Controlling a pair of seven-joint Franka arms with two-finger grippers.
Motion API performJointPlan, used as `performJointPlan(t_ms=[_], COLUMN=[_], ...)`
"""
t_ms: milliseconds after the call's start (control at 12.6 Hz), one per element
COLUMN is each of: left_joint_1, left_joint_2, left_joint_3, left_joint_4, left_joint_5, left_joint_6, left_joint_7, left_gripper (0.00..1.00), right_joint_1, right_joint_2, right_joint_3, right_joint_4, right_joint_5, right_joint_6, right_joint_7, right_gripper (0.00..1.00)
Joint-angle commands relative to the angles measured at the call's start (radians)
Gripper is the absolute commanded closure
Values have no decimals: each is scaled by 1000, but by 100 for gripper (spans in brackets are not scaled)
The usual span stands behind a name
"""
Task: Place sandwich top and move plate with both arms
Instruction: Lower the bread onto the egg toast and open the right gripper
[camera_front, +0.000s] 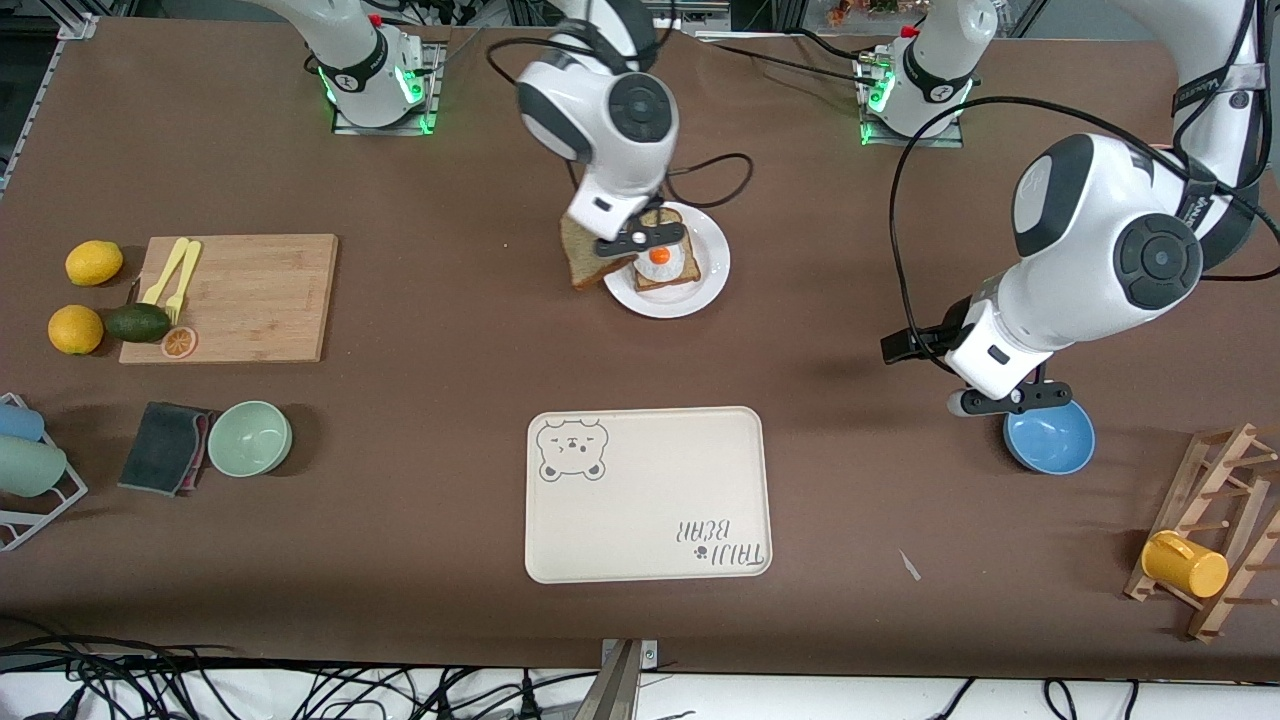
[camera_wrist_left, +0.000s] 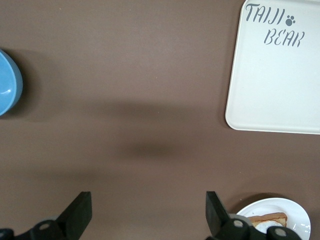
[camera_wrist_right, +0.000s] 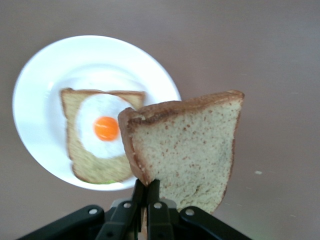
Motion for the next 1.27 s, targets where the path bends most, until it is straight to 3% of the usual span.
performJointPlan(t_ms=[0,476,1190], left_joint_1=[9,33,50], left_joint_2=[-26,-67,-84], left_joint_3=[4,6,10], left_joint_4=[-9,-12,-10], left_joint_5=[-21,-7,-7], left_joint_6=[1,-71,-100], left_joint_7=[-11,8,29], left_gripper=[0,0,0], right_joint_1=[69,134,137], right_joint_2=[145,186,216], right_joint_3=[-5,-5,-16], right_joint_4=[180,200,200], right_joint_5=[-33,-33,-73], right_joint_6=[-19,-2,62], right_joint_7=[67,143,179], right_gripper=[100,100,100])
